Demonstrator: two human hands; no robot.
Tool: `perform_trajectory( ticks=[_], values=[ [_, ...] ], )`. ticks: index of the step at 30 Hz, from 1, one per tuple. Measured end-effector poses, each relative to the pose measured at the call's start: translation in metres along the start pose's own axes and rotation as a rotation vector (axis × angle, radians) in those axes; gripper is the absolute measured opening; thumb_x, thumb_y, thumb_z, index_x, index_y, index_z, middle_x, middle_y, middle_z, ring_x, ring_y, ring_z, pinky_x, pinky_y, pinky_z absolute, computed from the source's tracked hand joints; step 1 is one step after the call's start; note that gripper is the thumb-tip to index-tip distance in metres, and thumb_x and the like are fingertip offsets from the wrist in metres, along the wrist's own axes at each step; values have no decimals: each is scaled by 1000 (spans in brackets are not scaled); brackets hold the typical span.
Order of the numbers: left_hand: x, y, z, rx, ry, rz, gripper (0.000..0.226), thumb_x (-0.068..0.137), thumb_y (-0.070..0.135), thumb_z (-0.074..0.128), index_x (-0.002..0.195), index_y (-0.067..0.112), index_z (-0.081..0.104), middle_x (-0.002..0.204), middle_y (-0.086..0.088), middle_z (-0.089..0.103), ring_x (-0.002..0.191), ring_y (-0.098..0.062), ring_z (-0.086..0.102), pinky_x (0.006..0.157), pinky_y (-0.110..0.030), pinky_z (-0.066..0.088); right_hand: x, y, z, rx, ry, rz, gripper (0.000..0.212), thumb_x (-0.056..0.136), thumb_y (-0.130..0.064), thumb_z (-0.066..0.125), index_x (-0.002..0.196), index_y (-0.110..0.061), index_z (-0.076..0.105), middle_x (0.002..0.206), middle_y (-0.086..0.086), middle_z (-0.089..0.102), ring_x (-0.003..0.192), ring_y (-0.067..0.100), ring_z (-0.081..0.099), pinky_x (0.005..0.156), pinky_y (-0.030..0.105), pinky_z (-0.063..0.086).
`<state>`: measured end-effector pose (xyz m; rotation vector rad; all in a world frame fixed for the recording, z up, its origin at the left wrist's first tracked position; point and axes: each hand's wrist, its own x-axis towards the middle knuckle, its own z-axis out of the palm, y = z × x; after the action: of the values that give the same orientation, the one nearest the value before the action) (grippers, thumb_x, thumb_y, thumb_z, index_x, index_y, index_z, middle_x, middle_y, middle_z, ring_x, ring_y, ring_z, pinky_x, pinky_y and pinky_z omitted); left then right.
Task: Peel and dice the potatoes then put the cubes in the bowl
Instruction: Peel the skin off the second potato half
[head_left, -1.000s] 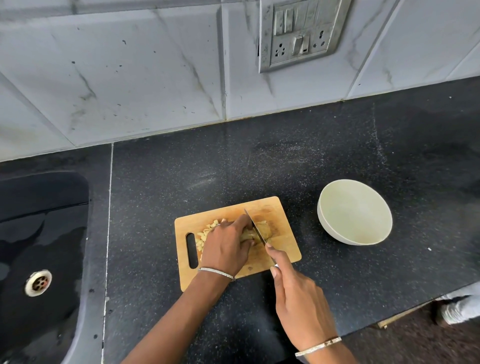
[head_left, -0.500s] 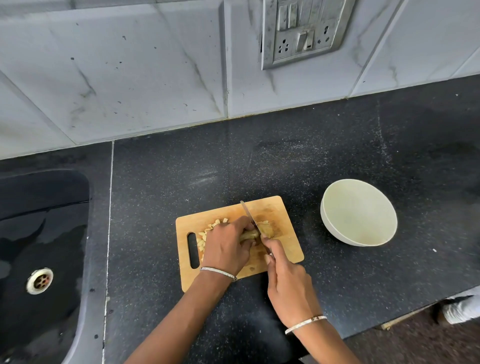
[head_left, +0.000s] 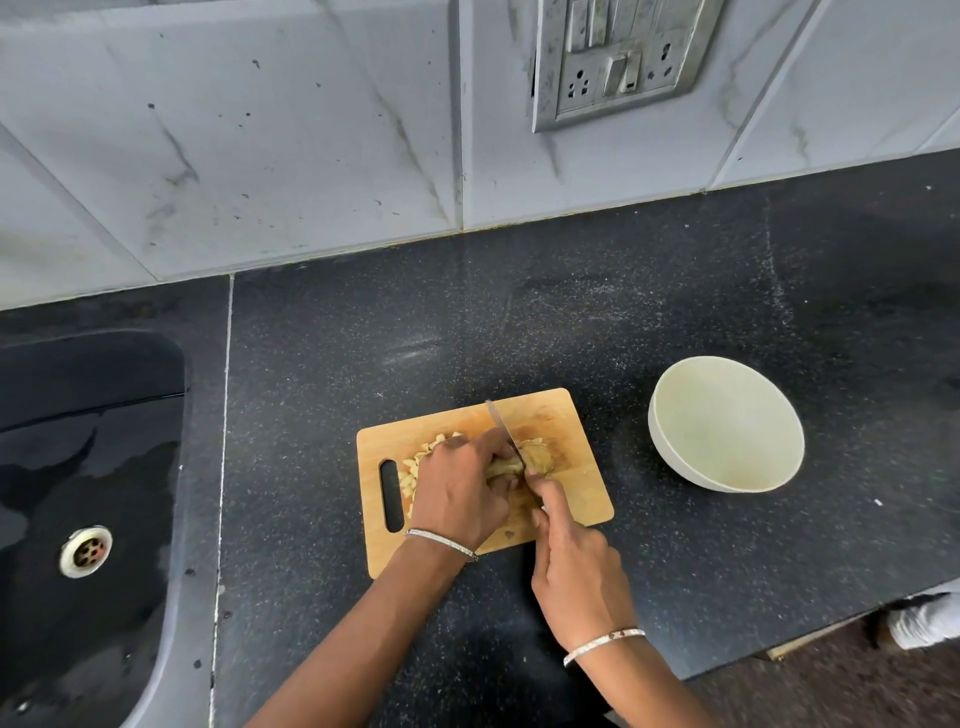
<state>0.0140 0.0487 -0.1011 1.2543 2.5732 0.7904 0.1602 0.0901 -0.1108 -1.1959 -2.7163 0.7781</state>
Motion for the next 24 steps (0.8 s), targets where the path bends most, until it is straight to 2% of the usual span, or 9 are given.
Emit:
perform_trajectory(
  ticks=[3, 9, 16, 20, 24],
  values=[
    [-2, 2, 2, 44, -16, -13, 29, 76, 25, 68, 105, 29, 63, 92, 2, 68, 84, -25, 62, 66, -28, 40, 1, 0, 4, -6, -9, 15, 40, 103, -33, 32, 138, -48, 20, 85, -3, 66, 78, 31, 65, 58, 38, 41],
    [-2, -1, 7, 49, -16, -49, 26, 75, 29, 69, 100, 31, 63, 91, 1, 67, 82, -25, 63, 64, -28, 41, -17, 8, 8, -34, -30, 20, 39, 102, -35, 32, 137, -48, 21, 81, -5, 67, 73, 28, 66, 59, 42, 50],
    [-2, -4, 8, 46, -23, -46, 26, 75, 30, 71, 100, 32, 63, 91, 0, 67, 79, -25, 63, 66, -28, 44, -19, 8, 9, -44, -26, 36, 40, 102, -38, 29, 137, -51, 15, 87, -5, 68, 79, 29, 67, 61, 42, 48],
    [-5, -8, 7, 11, -46, -21, 27, 77, 32, 69, 102, 33, 59, 92, 2, 65, 78, -24, 62, 66, -31, 49, -19, 9, 4, 7, -12, 5, 38, 103, -37, 29, 139, -49, 21, 80, -8, 65, 73, 24, 66, 54, 35, 37],
    [-9, -6, 4, -3, -76, 32, 38, 77, 39, 72, 109, 30, 54, 97, 1, 63, 87, -24, 59, 73, -32, 46, -18, 8, 2, 30, -9, -8, 37, 103, -33, 32, 136, -48, 22, 84, -7, 68, 77, 24, 67, 55, 34, 33]
  ],
)
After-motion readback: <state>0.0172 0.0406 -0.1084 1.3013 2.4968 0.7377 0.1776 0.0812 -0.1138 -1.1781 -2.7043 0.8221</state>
